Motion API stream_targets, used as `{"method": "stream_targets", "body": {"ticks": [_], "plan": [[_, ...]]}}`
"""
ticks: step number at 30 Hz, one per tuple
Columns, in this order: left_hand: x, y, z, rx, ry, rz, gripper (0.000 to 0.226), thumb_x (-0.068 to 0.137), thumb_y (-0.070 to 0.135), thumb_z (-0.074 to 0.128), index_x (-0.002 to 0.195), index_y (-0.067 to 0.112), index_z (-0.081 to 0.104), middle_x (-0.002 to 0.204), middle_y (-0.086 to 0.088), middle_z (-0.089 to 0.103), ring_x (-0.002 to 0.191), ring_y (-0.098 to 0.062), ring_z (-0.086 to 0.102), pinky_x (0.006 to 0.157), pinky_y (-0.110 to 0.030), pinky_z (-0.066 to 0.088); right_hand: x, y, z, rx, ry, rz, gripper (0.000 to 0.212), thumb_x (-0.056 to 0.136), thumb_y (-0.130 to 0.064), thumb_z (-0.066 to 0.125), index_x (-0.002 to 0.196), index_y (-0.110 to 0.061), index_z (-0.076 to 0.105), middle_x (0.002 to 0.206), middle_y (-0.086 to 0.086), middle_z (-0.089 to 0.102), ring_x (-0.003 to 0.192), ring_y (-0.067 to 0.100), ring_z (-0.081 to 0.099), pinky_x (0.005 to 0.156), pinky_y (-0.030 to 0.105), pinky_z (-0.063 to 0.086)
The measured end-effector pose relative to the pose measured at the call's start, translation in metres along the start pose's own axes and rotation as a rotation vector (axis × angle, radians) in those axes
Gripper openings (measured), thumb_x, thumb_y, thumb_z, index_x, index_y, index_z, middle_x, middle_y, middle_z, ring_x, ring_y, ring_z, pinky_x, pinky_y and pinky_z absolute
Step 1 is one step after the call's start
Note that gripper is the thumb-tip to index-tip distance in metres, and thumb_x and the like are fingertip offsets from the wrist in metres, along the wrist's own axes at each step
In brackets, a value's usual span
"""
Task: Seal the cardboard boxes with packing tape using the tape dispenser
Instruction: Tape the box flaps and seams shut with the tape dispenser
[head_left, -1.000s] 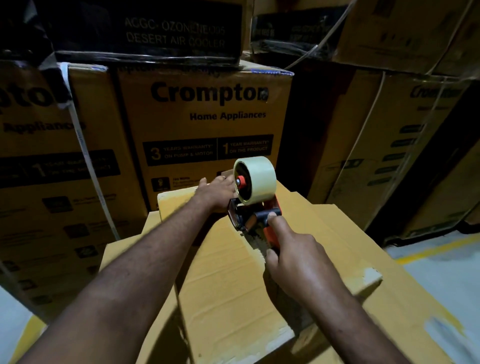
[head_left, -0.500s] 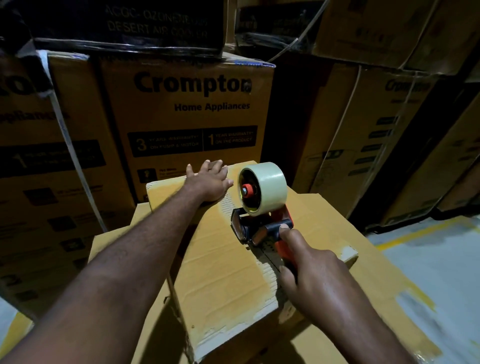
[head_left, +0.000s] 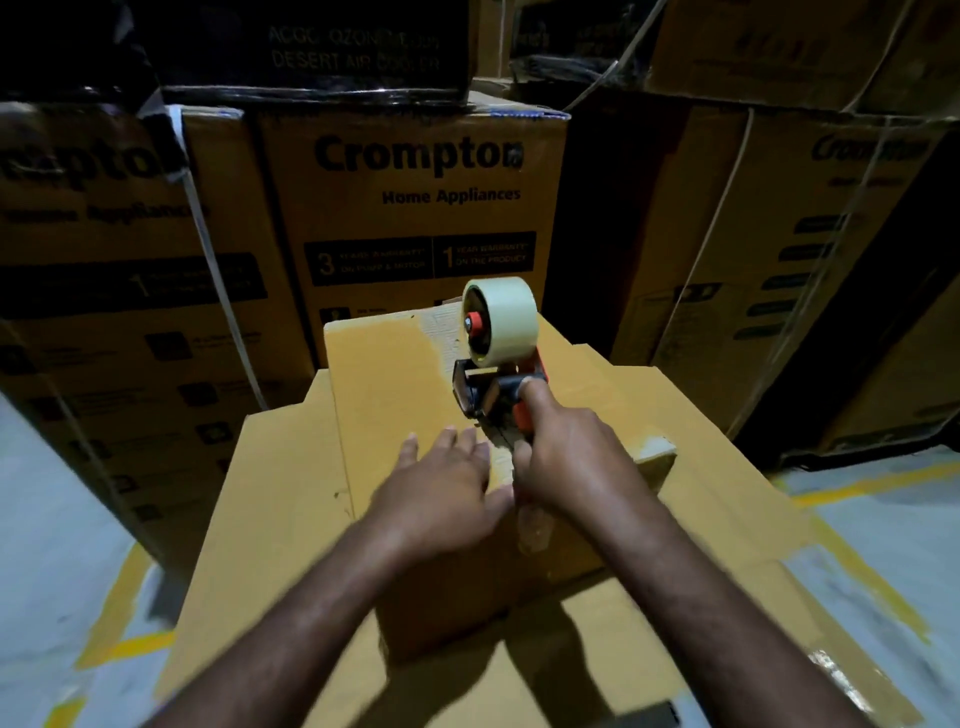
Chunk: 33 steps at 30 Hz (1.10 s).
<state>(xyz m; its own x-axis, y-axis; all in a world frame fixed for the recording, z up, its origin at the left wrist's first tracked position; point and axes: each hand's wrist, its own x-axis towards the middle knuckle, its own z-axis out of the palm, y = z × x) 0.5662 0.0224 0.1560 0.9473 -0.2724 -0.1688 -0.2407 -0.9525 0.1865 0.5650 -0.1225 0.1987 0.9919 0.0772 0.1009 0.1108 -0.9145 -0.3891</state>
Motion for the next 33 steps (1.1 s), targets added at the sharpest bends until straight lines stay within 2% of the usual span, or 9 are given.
{"method": "stream_targets", "body": {"ticks": [5,9,13,17,22,26,29,33], "plan": [[-0.012,0.024,0.025,0.127,0.177,-0.063,0.065,0.107,0.047,0.027,0.162,0.015,0.017,0.171,-0.006,0.012,0.157,-0.022,0.006,0.126,-0.051,0.005,-0.005,0.006,0.000,0.005,0.006,-0.046,0.041,0.097,-0.023,0.054,0.132,-0.028,0.033,0.103,0.012,0.063,0.079,0.029,0.050,0.065,0.034,0.044],[-0.014,0.030,0.032,0.157,0.230,-0.090,0.062,0.107,0.046,0.028,0.161,0.016,0.022,0.170,-0.005,0.017,0.157,-0.021,0.011,0.126,-0.054,0.009,-0.014,0.005,-0.007,-0.026,0.022,-0.038,0.044,0.096,-0.020,0.055,0.134,-0.025,0.035,0.094,0.009,0.051,0.081,0.028,0.047,0.065,0.034,0.041],[-0.017,0.044,0.034,0.160,0.218,-0.108,0.064,0.108,0.048,0.025,0.161,0.014,0.019,0.170,-0.008,0.013,0.157,-0.022,0.009,0.126,-0.056,0.007,-0.028,0.012,-0.019,-0.030,0.013,-0.030,0.045,0.094,-0.017,0.058,0.133,-0.025,0.037,0.099,0.010,0.056,0.083,0.027,0.049,0.065,0.035,0.043],[-0.017,0.039,0.032,0.106,0.238,-0.171,0.077,0.105,0.060,0.020,0.162,0.011,0.008,0.171,-0.011,0.004,0.158,-0.025,0.005,0.127,-0.053,0.005,-0.061,0.024,-0.035,-0.019,-0.019,-0.046,0.047,0.095,-0.025,0.061,0.135,-0.027,0.036,0.093,0.005,0.048,0.085,0.026,0.051,0.067,0.036,0.046],[-0.016,0.035,0.031,0.032,0.274,-0.203,0.079,0.105,0.057,0.034,0.162,0.012,0.004,0.171,-0.010,0.007,0.157,-0.025,0.008,0.127,-0.051,0.006,-0.097,0.027,-0.030,-0.043,0.070,-0.094,0.044,0.099,-0.020,0.053,0.137,-0.030,0.033,0.082,-0.001,0.047,0.078,0.020,0.051,0.053,0.027,0.036],[-0.012,0.036,0.027,-0.029,0.282,-0.157,0.077,0.101,0.055,0.046,0.161,0.017,0.015,0.169,-0.004,0.020,0.155,-0.022,0.018,0.126,-0.054,0.007,-0.102,0.033,-0.032,-0.026,0.080,-0.072,0.043,0.098,-0.019,0.051,0.136,-0.029,0.032,0.083,0.001,0.049,0.080,0.023,0.052,0.061,0.033,0.043],[-0.007,0.028,0.018,-0.080,0.164,-0.101,0.085,0.096,0.056,0.058,0.161,0.020,0.016,0.167,-0.003,0.024,0.153,-0.021,0.022,0.125,-0.054,0.005,-0.103,0.032,-0.033,-0.025,0.075,-0.076,0.045,0.097,-0.020,0.054,0.135,-0.028,0.032,0.083,0.000,0.049,0.079,0.023,0.053,0.061,0.033,0.043],[-0.008,0.026,0.008,-0.173,0.140,-0.104,0.100,0.087,0.054,0.073,0.161,0.024,0.013,0.164,-0.004,0.033,0.150,-0.026,0.028,0.123,-0.049,0.015,-0.106,0.031,-0.032,-0.015,0.067,-0.074,0.046,0.097,-0.021,0.057,0.135,-0.028,0.033,0.081,0.000,0.047,0.080,0.023,0.051,0.061,0.032,0.040]]}}
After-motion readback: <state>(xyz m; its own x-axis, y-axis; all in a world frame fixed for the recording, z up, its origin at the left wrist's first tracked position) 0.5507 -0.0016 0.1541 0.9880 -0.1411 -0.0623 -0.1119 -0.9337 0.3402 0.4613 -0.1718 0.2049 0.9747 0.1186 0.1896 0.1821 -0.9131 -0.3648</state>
